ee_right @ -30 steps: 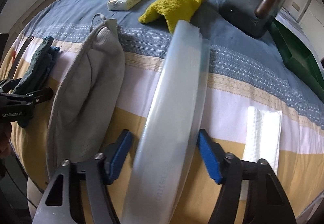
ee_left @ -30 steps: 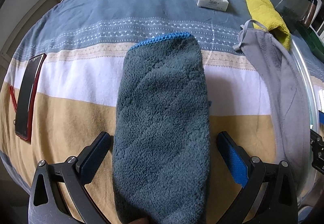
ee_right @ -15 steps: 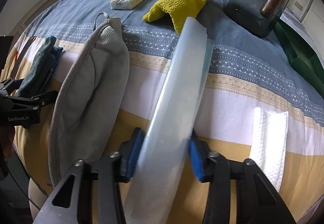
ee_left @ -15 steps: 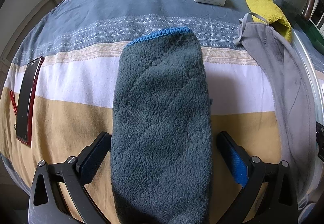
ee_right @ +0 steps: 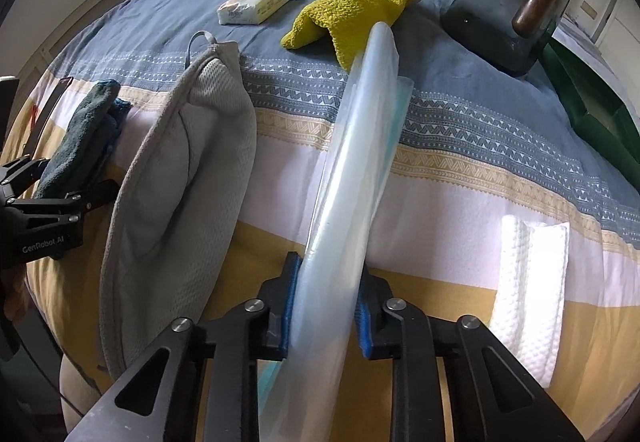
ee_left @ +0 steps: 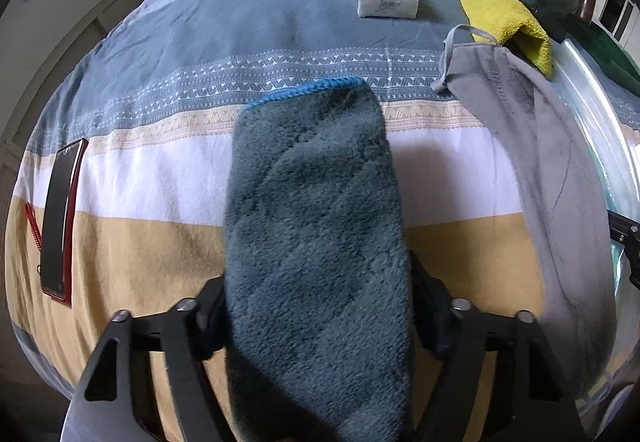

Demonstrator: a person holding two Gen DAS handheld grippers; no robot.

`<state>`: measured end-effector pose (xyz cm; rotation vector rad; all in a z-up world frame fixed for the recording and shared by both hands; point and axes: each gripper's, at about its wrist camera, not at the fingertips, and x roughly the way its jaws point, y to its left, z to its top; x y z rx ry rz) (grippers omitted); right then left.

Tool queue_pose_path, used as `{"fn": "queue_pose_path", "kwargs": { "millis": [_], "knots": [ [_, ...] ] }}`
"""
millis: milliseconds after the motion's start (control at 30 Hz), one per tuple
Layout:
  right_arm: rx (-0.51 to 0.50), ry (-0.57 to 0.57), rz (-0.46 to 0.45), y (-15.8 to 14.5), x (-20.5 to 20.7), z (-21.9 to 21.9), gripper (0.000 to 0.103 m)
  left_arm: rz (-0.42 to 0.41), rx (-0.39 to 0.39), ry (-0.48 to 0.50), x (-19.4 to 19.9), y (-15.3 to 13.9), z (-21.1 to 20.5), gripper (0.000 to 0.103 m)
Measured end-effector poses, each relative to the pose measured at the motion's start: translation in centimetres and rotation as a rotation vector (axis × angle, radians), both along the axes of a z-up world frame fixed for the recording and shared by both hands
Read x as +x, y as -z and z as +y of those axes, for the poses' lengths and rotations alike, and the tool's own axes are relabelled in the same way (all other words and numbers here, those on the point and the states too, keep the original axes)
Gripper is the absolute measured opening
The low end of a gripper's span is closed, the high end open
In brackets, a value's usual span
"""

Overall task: Organize soft objects
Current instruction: 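Lift the towel with the left gripper while the right gripper carries the plastic strip toward the green tray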

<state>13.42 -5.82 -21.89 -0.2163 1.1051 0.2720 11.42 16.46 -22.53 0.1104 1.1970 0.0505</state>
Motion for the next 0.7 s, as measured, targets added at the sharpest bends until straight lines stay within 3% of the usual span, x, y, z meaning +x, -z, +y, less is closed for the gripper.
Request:
{"fn": "queue_pose_path", "kwargs": {
  "millis": [67,167,467,700],
  "knots": [
    [-0.004,0.001,-0.006,-0.1,-0.1,0.1,0.019,-0.006,0.002,-0.004,-0.2,-0.3,0.5,0.041],
    [-0.008,0.001,-0.014,-0.2,-0.3,0.4,0.016,-0.008,0.012,-0.014,-0.3,-0.6,1.0,0.028],
    [-0.018,0.007,-0.049,-1.2,-1.2,0.1,0.010,-0.025,0.030,-0.017,-0.8,-1.2,1.1,0.023],
    [-0.005,0.007,-0.075,-2.5,-1.6,-0.3,0.010,-0.059,-0.003,-0.033,-1.6,-2.6,1.8,0.023]
  ]
}}
